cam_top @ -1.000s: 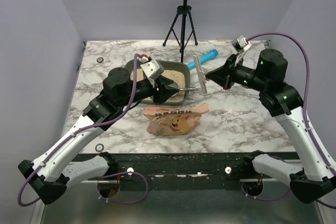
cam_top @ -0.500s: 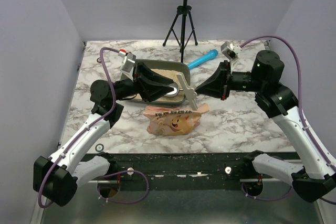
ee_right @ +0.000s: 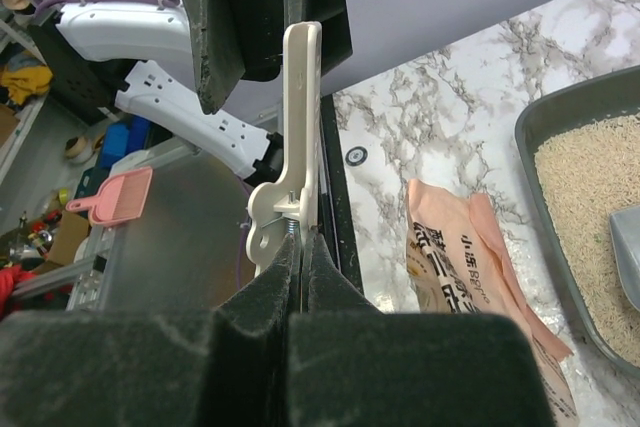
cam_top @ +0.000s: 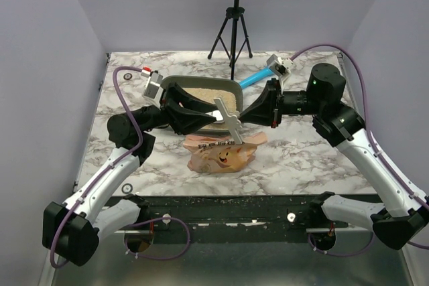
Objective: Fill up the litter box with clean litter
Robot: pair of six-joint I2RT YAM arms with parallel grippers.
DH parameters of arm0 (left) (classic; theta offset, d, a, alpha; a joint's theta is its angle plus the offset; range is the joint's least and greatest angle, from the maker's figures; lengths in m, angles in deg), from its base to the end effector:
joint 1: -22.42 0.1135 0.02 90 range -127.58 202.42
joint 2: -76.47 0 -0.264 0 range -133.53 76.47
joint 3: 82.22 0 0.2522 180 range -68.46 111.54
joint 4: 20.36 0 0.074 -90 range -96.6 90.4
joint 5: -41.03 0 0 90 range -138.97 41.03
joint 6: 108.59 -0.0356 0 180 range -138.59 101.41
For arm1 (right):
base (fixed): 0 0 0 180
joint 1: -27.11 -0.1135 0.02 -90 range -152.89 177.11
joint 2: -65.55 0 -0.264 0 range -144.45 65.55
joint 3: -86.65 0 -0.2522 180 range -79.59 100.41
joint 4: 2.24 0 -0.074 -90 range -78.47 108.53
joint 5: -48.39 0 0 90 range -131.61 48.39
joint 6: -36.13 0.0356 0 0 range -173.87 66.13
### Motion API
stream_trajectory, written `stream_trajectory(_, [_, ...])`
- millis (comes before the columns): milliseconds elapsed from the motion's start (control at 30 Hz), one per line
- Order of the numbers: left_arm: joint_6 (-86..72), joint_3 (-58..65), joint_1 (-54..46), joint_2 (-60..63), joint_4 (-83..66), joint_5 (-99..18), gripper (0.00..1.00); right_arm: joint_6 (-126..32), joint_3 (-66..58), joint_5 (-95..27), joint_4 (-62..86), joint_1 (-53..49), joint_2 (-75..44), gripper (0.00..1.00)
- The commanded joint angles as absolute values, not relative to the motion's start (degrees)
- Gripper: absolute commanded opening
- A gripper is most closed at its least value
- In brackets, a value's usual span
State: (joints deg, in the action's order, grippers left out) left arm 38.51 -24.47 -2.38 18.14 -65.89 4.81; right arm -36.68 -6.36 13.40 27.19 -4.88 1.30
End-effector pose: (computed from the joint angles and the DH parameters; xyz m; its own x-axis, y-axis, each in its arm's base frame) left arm 0.1703 -0.1103 0.4028 -0.2949 -0.4103 -0.8630 0.9546 -0.0875 -0.2846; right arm 0.1810 0.1475 0.4378 -0.3881 -0.0426 -0.9206 -0.9203 0.0711 0.3847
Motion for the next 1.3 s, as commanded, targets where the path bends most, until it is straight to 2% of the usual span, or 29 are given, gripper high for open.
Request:
stream_trajectory(0, [37.05, -25.04, -1.75, 19.86, -66.90, 6.31, 0.49, -35.59, -7.51, 14.39, 23.57, -5.76, 2.44, 0.01])
stream_trajectory(367, [31.69, -24.69, -1.75, 21.71, -60.22, 5.52, 0.49, -36.38, -7.78, 13.59, 24.27, -5.93, 5.70, 0.01])
stream_trajectory(1267, [28.08, -24.25, -1.66, 23.29, -56.35, 4.56, 0.49, -36.12, -7.25, 12.45, 23.04, -11.03, 1.12, 0.01])
